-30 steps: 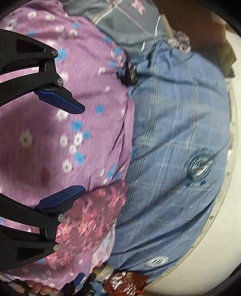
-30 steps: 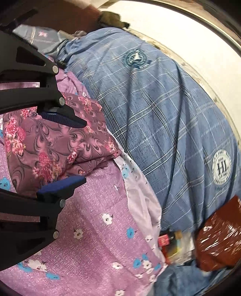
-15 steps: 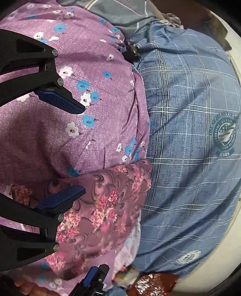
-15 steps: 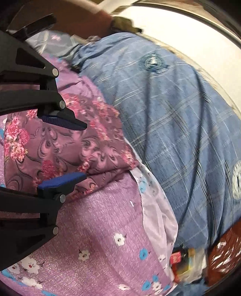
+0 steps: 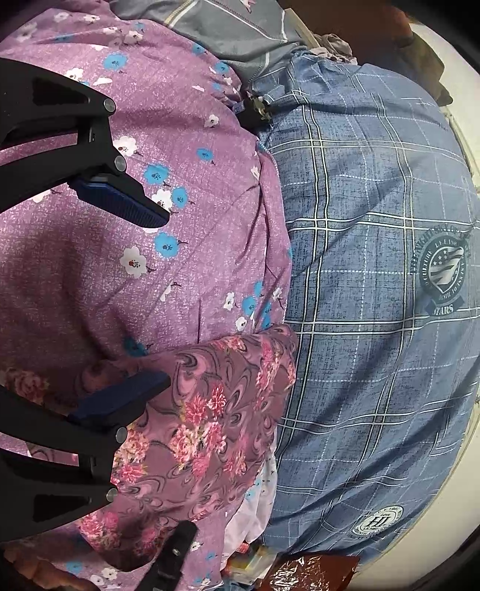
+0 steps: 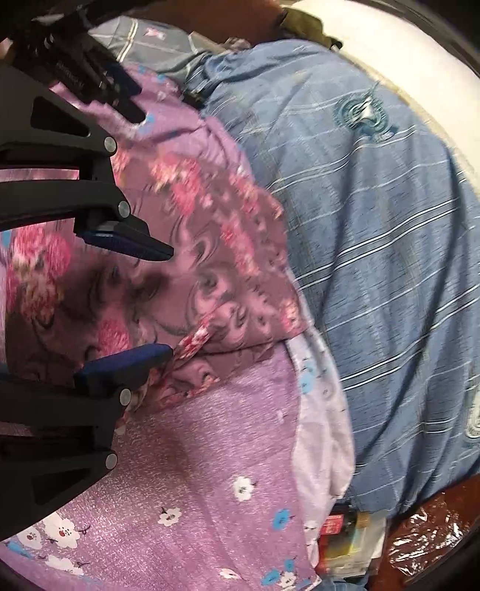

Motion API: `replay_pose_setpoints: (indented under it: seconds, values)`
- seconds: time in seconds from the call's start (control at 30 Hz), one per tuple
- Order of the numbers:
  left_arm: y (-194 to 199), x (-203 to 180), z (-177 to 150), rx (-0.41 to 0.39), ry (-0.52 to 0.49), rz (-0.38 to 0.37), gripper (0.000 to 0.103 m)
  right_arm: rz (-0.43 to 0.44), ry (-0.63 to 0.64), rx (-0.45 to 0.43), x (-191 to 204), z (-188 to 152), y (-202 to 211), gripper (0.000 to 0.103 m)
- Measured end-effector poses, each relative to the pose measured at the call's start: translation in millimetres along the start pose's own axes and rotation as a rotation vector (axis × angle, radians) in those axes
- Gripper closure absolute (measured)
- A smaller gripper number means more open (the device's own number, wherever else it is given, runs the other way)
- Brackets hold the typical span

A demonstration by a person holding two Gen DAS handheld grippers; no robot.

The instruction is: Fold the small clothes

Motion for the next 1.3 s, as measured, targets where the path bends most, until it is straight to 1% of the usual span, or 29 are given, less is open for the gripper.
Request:
replay_pose_setpoints:
  seconds: [0.03,0.1,0.2,0.3,0.37,0.57,0.63,0.87,1.3]
  values:
    - [1,0,0,0.0,0.0,-0.002,0.024,-0.002,0.004,-0.016,2,2,2,0.053]
    - [2,-1,-1,0.0,-0.004,-0.004,0.024,-0.035,0.04,-0.04,10,2,6,0.053]
    - [5,-2,-1,-0.007,-0.012,-0.005,0.024,-0.131,0.103,-0.034,22,0,4,0.053]
    - [6,-5,-3,-0.01,-0.026,-0.003,0.024,-0.218,0.122,-0.008,25,-2,0,0.053]
    - [6,-7,-4,-0.008,-0.039,0.001,0.024,-0.276,0.129,-0.01,25,-3,2,0.053]
    - [5,-12,-5,-0.002,-0.051,-0.009,0.024,-0.354,0.149,-0.034,23,-1,7,0.053]
    - [4,-13,-5,0.001,-0.049,-0.01,0.024,-0.37,0.16,-0.04,24,-1,9,0.053]
    - [2,-11,-4,0.006,-0.038,-0.012,0.024,-0.378,0.201,-0.048,31,0,6,0.054]
    - [0,-12,-4,0.014,-0.031,-0.018,0.024,-0.401,0.219,-0.056,31,-2,8,0.054]
Point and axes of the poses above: each gripper's, at about its wrist camera, not at the fingertips, and y roughly against the way its jaws point, x to its left, z to its top, the point moved 1 cm from there along -y, roughly the way its jaws point, and after that the axes turned 7 degrees about z, right-handed, at the moved point
